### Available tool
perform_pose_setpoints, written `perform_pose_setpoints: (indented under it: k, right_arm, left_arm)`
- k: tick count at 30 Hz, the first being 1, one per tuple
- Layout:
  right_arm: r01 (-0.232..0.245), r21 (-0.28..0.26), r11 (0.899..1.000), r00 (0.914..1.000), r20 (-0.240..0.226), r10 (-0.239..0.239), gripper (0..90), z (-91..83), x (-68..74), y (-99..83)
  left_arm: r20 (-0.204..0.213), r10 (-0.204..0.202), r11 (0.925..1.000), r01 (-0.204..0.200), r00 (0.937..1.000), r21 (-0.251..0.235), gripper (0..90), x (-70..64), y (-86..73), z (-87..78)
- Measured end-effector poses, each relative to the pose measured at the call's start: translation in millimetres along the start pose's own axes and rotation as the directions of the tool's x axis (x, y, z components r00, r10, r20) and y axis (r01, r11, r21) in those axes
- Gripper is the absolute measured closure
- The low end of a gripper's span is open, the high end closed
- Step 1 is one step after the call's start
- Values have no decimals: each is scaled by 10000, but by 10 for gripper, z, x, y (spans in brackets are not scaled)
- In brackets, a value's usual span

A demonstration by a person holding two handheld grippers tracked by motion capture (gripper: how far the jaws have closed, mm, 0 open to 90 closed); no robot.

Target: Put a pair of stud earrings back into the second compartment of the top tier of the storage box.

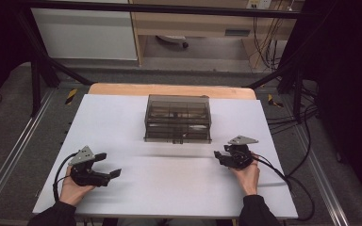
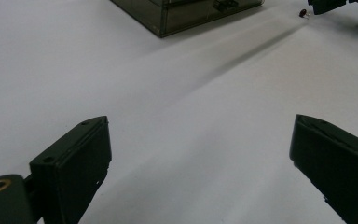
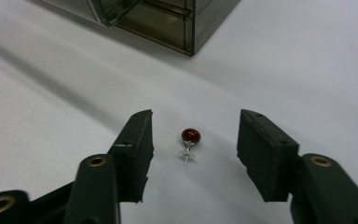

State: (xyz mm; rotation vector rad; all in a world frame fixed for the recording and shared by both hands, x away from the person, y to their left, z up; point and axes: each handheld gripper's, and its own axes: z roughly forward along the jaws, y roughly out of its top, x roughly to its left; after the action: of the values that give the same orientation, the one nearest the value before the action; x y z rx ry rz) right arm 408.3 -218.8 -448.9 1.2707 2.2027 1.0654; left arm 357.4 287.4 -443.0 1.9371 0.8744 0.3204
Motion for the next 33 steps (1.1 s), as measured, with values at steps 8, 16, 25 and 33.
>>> perform_pose_setpoints:
  k: [8, 16, 25, 33]
  right_arm:
    - [-183, 237, 9996, 9998, -47, 184, 648, 34, 7, -6]
    - [-258, 346, 9991, 9997, -48, 260, 735, 77, 8, -15]
    - [-263, 336, 9991, 9996, 79, 260, 805, 82, 16, -29]
    - [-217, 321, 9992, 9998, -35, 218, 819, 72, 17, -23]
  left_arm:
    - [2, 0, 10000, 0, 10000, 7, 49, 0, -1, 1]
    - [5, 3, 10000, -3, 10000, 2, 49, 0, -1, 0]
    - [6, -6, 10000, 6, 10000, -8, 49, 0, 0, -1]
    - [2, -10, 10000, 10, 10000, -18, 49, 0, 1, -3]
